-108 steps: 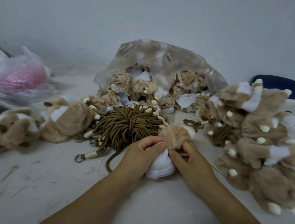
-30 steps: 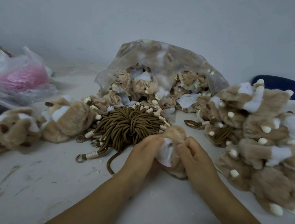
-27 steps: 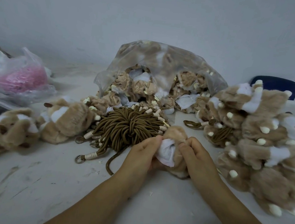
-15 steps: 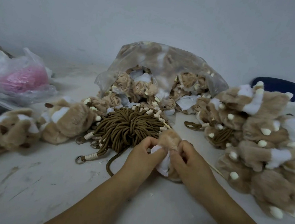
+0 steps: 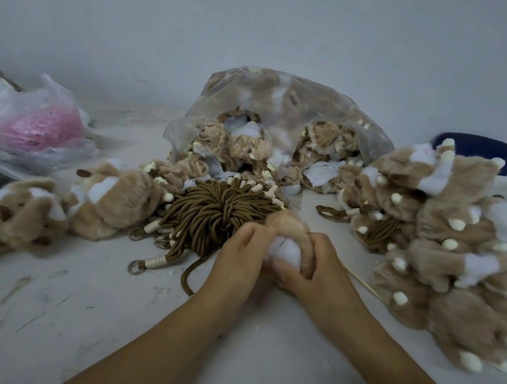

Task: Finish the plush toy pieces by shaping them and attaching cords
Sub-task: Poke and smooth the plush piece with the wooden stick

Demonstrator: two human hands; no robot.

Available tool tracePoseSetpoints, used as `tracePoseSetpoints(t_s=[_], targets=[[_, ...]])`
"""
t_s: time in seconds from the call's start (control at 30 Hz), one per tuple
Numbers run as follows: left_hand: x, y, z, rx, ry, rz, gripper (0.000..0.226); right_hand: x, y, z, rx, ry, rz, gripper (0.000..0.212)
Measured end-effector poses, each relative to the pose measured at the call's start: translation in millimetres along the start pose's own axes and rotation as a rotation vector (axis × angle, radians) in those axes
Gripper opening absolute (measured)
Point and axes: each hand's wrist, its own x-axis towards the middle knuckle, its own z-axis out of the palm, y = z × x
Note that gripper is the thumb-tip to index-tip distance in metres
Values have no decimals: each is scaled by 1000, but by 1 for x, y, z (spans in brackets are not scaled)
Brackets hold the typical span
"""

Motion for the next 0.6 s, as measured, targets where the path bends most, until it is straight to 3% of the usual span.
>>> tracePoseSetpoints(t_s=[0.13, 0.27, 0.4, 0.6], targets=[[0, -1, 0, 13, -1, 65, 21, 2, 5, -5, 13, 52, 67, 25], [-3, 0, 0, 247, 24, 264, 12, 6, 11, -7, 1, 77, 141, 21], [-5, 0, 5, 518, 120, 529, 23, 10, 15, -9, 37, 97, 206, 21], [-3, -5, 4, 533, 43, 406, 5, 7, 13, -9, 87, 35, 190, 27]])
